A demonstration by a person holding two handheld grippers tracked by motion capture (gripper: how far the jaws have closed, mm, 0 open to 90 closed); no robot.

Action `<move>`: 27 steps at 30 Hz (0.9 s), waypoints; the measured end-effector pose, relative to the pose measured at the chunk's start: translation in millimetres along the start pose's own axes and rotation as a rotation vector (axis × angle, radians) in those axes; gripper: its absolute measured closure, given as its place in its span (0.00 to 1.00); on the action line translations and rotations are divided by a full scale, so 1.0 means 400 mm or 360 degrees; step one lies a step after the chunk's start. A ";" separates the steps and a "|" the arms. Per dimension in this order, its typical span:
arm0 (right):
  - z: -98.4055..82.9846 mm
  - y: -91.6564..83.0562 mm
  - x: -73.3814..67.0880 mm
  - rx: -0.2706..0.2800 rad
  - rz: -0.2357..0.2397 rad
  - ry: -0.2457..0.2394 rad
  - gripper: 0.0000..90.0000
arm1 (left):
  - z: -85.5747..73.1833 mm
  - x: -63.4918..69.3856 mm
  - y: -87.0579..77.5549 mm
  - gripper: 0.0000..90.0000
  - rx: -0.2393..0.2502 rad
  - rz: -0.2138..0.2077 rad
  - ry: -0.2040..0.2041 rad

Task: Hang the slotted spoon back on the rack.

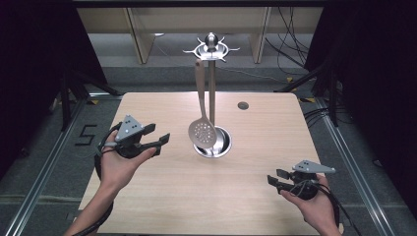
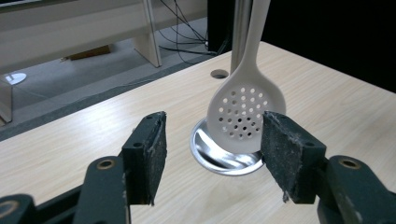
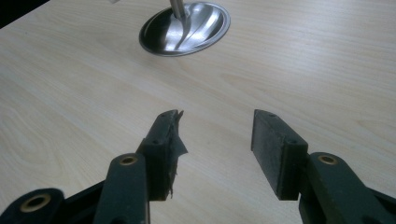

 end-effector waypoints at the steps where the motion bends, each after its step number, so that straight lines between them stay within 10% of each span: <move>1: -0.001 0.002 0.001 0.0025 -0.0001 -0.0004 0.58 | 0.000 0.000 0.000 0.45 0.0000 0.0000 0.0000; 27: -0.003 0.007 0.007 0.0021 -0.0005 -0.0049 0.58 | -0.280 -0.108 0.036 0.43 -0.0168 0.0073 0.0000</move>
Point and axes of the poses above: each handheld gripper's, and its own axes: y roughly forward along the jaws, z roughly out of its top, x roughly to its right, the point moved 1 cm from there along y, roughly forward along the jaws, and after that the axes turned 11 degrees about -y, right-handed, at the moved point
